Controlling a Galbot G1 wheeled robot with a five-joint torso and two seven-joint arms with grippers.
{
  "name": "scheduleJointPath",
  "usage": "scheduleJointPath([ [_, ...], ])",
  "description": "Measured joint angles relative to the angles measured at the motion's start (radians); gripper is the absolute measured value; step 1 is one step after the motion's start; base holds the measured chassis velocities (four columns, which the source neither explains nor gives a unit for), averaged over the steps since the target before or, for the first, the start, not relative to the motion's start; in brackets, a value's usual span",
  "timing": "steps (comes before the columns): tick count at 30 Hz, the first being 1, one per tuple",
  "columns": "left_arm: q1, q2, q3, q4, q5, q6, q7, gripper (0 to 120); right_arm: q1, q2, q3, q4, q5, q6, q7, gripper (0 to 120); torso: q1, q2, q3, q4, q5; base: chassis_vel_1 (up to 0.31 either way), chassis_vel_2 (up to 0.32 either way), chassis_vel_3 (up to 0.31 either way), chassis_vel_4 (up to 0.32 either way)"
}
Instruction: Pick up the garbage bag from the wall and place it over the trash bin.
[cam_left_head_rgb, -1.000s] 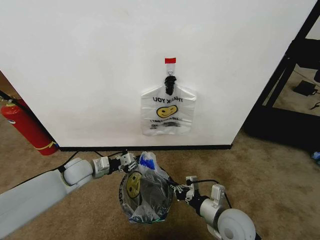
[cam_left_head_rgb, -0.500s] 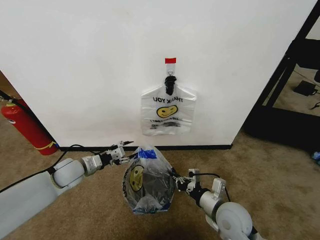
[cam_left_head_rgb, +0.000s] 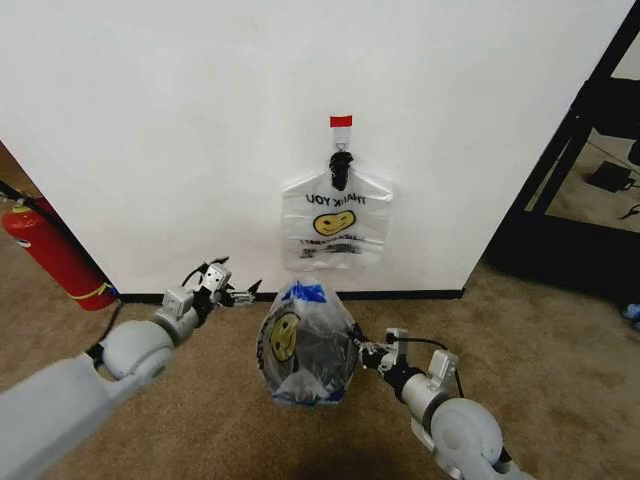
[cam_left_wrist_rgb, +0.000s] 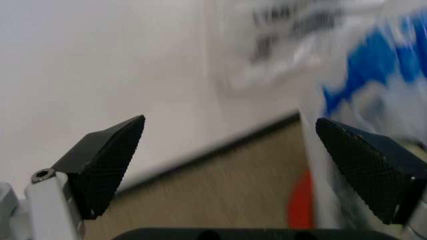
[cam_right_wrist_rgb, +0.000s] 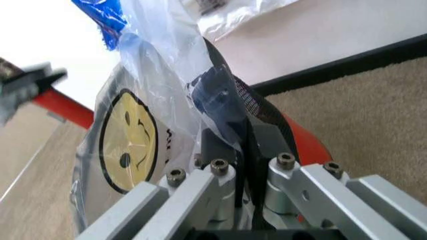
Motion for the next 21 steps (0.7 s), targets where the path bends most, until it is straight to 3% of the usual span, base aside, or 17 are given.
scheduleJointPath([
  [2, 0.011, -0.004, -0.02, -0.04, -0.102, 0.077, -0.049, 100, -0.003, 0.005, 0.004, 0.0, -0.002, 0.005, 0.002, 0, 0.0, 0.0, 0.0, 0.0002, 0.0003, 0.0, 0.0, 0.0, 0.0],
  [3, 0.015, -0.007, -0.039, -0.077, -0.222, 0.159, -0.092, 100, -0.007, 0.009, 0.01, -0.001, -0.008, 0.009, 0.002, 0, 0.0, 0.0, 0.0, 0.0002, 0.0004, 0.0, 0.0, 0.0, 0.0],
  [4, 0.015, -0.007, -0.039, -0.077, -0.222, 0.159, -0.092, 100, -0.007, 0.009, 0.01, -0.001, -0.008, 0.009, 0.002, 0, 0.0, 0.0, 0.0, 0.0002, 0.0004, 0.0, 0.0, 0.0, 0.0],
  [6, 0.013, -0.008, -0.056, -0.119, -0.356, 0.243, -0.133, 100, -0.011, 0.014, 0.017, -0.003, -0.016, 0.012, 0.002, 0, 0.0, 0.0, 0.0, -0.0001, 0.0005, 0.0, 0.0, 0.0, 0.0],
  [9, 0.01, -0.012, -0.066, -0.161, -0.462, 0.299, -0.156, 100, -0.015, 0.017, 0.023, -0.006, -0.02, 0.015, 0.002, 0, 0.0, 0.0, 0.0, -0.0001, 0.0004, 0.0, 0.0, 0.0, 0.0],
  [14, 0.006, -0.026, -0.059, -0.175, -0.487, 0.318, -0.157, 88, -0.016, 0.017, 0.024, -0.007, -0.017, 0.016, 0.002, 0, 0.0, 0.0, 0.0, 0.0, 0.0004, 0.0, 0.0, 0.0, 0.0],
  [17, 0.002, -0.057, -0.031, -0.149, -0.462, 0.329, -0.151, 74, -0.016, 0.022, 0.024, 0.0, -0.006, 0.016, 0.003, 0, 0.0, 0.0, 0.0, 0.0, 0.0001, 0.0, 0.0, 0.0, 0.0],
  [21, -0.007, -0.077, -0.011, -0.111, -0.42, 0.331, -0.141, 75, -0.017, 0.023, 0.022, 0.006, 0.003, 0.015, 0.003, 0, 0.0, 0.0, 0.0, 0.0, 0.0001, 0.0, 0.0, 0.0, 0.0],
])
